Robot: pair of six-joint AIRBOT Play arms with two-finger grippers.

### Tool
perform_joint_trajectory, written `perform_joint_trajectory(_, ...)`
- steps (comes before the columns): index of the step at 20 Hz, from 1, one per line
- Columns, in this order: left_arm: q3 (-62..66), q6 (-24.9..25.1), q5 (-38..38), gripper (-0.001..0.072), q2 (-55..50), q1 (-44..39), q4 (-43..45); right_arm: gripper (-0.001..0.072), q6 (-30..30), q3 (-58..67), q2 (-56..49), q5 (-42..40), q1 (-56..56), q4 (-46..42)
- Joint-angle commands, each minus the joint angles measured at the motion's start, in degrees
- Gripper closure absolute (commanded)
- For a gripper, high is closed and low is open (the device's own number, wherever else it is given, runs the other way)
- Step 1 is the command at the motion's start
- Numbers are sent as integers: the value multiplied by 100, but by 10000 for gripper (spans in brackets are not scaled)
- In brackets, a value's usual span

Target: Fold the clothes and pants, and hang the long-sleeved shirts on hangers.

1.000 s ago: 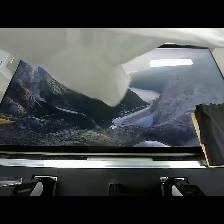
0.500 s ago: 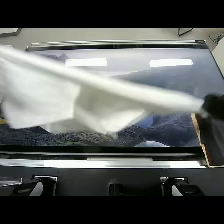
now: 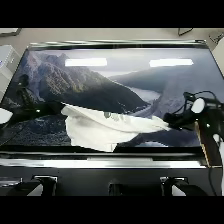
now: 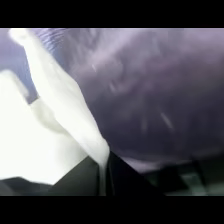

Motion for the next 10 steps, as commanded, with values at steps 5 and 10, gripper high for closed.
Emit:
perform_joint_trajectory(5,-175,22,197,682,-304,-66,-48,88,319,205,-710,-1683,2,1405)
perform_joint_trajectory(10,-177,22,175,682,-306,-33,-48,48,-1311,758,-715,697,13,1569)
